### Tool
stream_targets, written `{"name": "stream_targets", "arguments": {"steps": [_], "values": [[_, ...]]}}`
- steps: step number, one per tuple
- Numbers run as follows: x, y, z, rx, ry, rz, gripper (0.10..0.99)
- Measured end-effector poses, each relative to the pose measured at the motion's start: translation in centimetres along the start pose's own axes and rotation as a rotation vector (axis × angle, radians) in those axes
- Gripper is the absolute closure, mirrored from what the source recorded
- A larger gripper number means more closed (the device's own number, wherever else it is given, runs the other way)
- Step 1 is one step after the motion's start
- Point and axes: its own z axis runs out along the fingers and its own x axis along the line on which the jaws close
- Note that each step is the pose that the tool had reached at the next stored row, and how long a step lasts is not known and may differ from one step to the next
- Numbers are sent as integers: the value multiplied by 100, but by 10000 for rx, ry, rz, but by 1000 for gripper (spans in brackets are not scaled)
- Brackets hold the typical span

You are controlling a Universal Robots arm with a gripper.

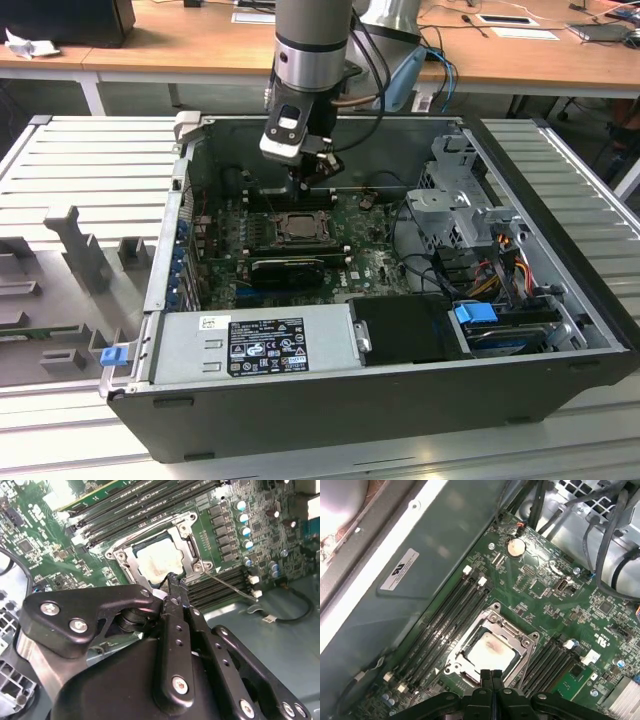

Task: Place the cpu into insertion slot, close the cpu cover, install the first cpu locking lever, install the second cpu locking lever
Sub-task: 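Install the first cpu locking lever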

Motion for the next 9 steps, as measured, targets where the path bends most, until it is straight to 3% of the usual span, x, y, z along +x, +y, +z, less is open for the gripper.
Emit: {"name": "stream_targets", "arguments": {"steps": [4,9], "values": [[-6,-6,-1,11,3,-257,980],[-7,-7,-1,39,14,-1056,980]]}}
